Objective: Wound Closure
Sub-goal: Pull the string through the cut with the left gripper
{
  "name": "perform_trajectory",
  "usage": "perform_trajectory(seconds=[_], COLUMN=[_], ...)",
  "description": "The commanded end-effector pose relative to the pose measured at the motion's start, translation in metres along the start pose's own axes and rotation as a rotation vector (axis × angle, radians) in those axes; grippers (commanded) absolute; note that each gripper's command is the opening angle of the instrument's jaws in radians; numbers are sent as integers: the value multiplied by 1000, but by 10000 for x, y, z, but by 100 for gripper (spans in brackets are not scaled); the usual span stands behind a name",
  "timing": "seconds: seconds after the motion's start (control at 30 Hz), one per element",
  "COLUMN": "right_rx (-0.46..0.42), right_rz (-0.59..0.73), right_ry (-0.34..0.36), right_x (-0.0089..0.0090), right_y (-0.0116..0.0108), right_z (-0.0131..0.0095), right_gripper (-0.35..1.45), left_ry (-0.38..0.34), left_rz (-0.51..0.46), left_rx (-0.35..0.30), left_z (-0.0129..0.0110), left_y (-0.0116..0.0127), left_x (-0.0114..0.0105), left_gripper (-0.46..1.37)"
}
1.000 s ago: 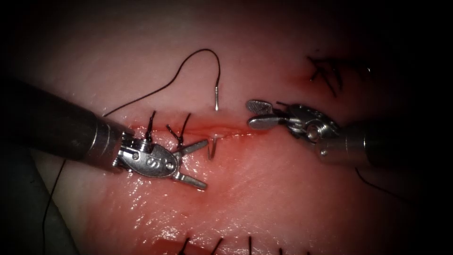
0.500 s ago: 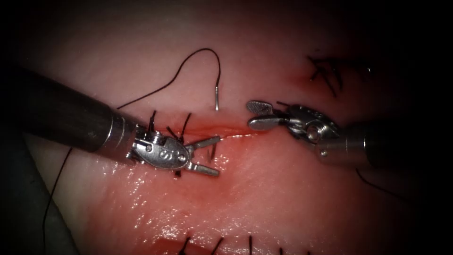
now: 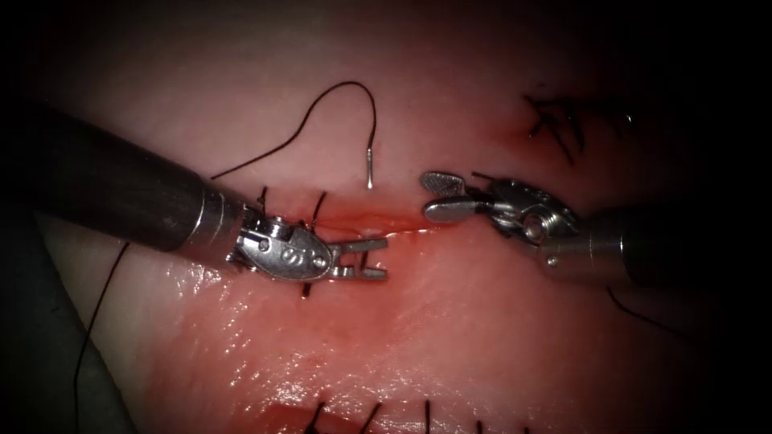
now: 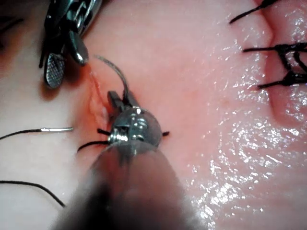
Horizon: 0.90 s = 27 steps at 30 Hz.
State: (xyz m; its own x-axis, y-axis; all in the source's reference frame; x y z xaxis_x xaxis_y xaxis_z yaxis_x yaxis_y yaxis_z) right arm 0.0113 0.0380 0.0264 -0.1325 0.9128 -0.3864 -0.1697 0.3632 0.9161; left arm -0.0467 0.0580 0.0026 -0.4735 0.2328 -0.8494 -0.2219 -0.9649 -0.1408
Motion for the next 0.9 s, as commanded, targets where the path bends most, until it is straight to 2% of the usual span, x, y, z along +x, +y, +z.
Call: perform_trajectory(seconds=[0.03,0.47,0.8,0.9], right_rx=[5,5,6,6], right_rz=[0,0,-1,-1], right_ry=[0,0,0,0], right_x=[0,0,-2,-2], right_y=[0,0,-1,-1], right_z=[0,0,-1,-1], right_gripper=[103,103,105,106], left_ry=[8,42,58,68], left_rz=[-2,-11,-244,-360], left_rx=[-7,-10,-77,-133], left_z=[-3,-10,-19,-23], left_y=[-1,11,19,25], left_x=[1,21,22,20], left_gripper=[-35,-35,-35,-35])
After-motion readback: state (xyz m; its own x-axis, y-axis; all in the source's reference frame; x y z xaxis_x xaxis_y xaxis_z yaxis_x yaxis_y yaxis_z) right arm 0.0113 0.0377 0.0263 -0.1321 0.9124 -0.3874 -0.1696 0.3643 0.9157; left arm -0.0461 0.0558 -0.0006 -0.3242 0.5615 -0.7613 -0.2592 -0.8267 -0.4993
